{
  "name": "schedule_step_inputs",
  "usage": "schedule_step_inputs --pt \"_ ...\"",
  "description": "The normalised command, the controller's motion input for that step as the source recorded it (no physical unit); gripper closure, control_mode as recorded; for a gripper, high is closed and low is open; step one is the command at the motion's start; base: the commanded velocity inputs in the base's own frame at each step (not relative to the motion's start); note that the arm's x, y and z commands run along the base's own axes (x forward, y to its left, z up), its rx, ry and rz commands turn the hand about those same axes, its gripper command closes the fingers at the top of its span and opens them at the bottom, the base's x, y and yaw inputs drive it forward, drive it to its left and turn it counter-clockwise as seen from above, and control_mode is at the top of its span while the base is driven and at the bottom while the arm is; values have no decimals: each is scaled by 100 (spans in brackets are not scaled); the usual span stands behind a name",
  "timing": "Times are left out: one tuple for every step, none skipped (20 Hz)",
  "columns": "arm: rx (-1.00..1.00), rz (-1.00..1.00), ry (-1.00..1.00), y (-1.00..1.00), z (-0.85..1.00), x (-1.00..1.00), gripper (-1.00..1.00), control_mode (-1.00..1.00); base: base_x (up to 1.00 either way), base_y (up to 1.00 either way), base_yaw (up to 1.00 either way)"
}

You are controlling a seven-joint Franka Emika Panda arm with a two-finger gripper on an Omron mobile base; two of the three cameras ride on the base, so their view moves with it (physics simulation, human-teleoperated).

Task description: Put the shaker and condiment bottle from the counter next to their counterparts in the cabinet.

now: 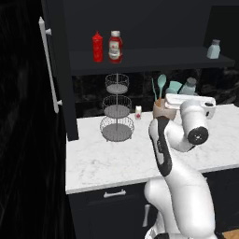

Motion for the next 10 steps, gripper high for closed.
schedule_step_inputs --pt "5 -22 15 -30 100 -53 100 -100 0 0 0" --pt "6 -22 17 -27 100 -56 100 -100 0 0 0" --pt "4 -21 18 -21 100 -56 100 -100 0 0 0" --pt "4 -20 17 -22 100 -61 100 -100 0 0 0" --pt "5 -19 22 -16 100 -56 100 -100 0 0 0" --pt "6 -19 24 -15 100 -53 100 -100 0 0 0" --pt "3 -15 29 0 100 -31 100 -100 0 0 0" --pt "7 -10 34 0 100 -33 100 -100 0 0 0" --pt "7 -9 30 0 100 -38 100 -100 0 0 0" --pt "15 -8 45 0 91 -42 100 -100 0 0 0"
